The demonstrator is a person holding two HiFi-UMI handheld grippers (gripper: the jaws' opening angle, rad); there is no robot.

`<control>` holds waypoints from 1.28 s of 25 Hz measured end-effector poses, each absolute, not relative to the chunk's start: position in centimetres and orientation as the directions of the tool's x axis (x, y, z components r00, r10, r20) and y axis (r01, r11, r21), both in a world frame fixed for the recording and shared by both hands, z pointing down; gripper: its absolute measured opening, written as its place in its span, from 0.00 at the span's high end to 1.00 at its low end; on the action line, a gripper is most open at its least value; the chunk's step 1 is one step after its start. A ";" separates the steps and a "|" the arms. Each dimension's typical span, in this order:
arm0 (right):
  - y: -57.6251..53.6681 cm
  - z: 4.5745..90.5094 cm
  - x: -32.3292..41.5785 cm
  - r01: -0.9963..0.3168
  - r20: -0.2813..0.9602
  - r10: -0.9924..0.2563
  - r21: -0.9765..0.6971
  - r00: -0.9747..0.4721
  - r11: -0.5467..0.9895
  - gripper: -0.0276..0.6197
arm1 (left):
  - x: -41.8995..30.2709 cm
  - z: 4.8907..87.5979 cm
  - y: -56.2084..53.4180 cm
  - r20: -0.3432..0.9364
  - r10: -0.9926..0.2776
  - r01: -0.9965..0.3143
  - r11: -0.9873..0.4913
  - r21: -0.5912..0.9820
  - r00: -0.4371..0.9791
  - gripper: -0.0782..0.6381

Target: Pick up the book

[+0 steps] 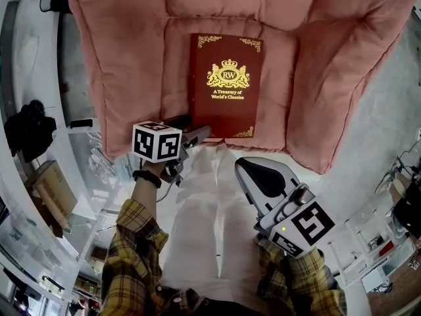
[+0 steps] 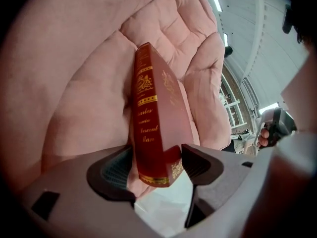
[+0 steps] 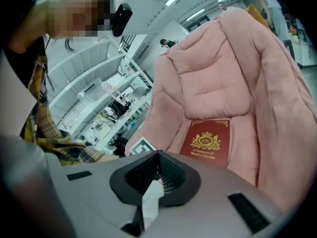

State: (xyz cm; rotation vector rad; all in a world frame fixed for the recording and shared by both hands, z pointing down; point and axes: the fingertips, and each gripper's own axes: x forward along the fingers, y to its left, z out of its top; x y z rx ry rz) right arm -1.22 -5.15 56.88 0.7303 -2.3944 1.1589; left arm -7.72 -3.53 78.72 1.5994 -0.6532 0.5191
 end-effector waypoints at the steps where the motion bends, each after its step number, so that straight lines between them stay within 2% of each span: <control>1: -5.0 56.9 -1.3 -0.599 0.538 -0.284 -0.607 -0.794 0.523 0.93 | -7.6 78.8 -3.6 0.663 -0.111 -0.671 -0.071 0.738 0.740 0.46; 11: -3.7 57.4 -2.0 -0.584 0.530 -0.266 -0.633 -0.805 0.508 0.93 | -6.5 78.1 -4.2 0.622 -0.110 -0.631 -0.069 0.773 0.775 0.46; 23: -3.8 57.5 -1.5 -0.597 0.517 -0.303 -0.637 -0.800 0.489 0.93 | -6.2 76.0 -4.3 0.708 -0.152 -0.723 -0.079 0.687 0.689 0.46; 32: -4.2 56.8 -0.2 -0.601 0.510 -0.319 -0.647 -0.799 0.470 0.93 | -5.9 77.1 -3.6 0.767 -0.149 -0.765 0.083 0.638 0.624 0.46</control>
